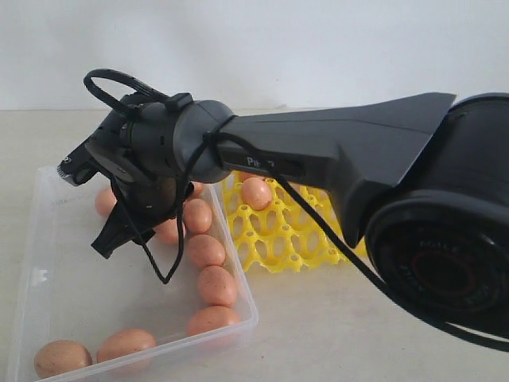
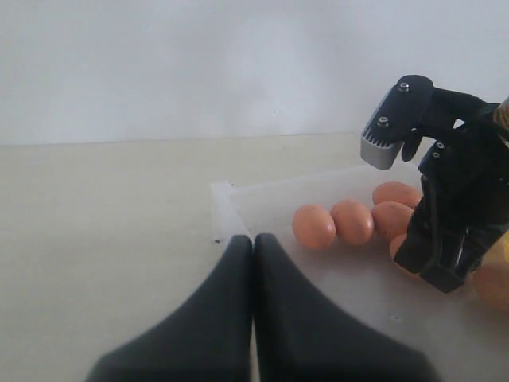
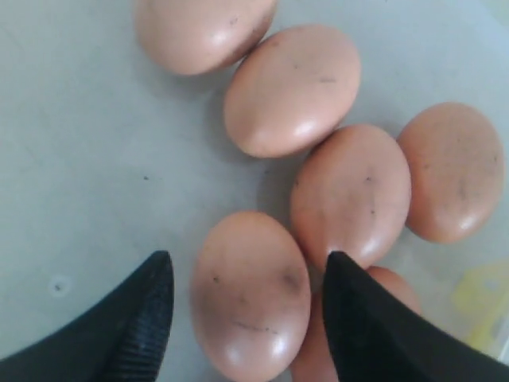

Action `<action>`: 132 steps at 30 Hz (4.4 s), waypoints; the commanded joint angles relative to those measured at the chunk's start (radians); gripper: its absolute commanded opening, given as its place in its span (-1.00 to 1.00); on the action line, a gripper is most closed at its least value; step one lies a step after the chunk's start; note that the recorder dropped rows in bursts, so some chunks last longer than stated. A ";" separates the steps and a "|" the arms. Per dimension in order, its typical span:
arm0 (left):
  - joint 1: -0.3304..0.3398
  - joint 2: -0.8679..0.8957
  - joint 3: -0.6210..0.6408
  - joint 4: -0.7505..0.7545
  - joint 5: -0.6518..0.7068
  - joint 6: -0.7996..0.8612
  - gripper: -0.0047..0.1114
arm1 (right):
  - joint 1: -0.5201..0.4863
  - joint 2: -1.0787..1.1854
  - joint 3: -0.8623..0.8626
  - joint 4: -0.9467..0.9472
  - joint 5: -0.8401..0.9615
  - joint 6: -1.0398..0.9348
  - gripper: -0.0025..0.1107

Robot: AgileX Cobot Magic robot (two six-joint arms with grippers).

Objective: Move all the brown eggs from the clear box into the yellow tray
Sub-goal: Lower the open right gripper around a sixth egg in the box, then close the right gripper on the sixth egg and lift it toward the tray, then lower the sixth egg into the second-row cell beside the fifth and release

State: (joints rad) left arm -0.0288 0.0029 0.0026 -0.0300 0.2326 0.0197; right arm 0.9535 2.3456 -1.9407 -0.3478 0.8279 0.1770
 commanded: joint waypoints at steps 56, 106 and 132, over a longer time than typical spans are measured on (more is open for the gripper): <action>-0.004 -0.003 -0.003 -0.005 -0.001 0.001 -0.99 | -0.388 -0.434 0.952 0.640 -1.224 -0.352 -0.96; -0.004 -0.003 -0.003 -0.005 -0.001 0.001 -0.99 | -0.399 -0.379 0.952 0.676 -1.128 -0.336 -0.96; -0.004 -0.003 -0.003 -0.005 -0.001 0.001 -0.99 | -0.395 -0.379 1.091 0.635 -1.510 -0.253 -0.96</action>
State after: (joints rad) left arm -0.0288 0.0029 0.0026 -0.0300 0.2326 0.0197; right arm 0.5570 1.9696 -0.8810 0.3160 -0.6060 -0.1013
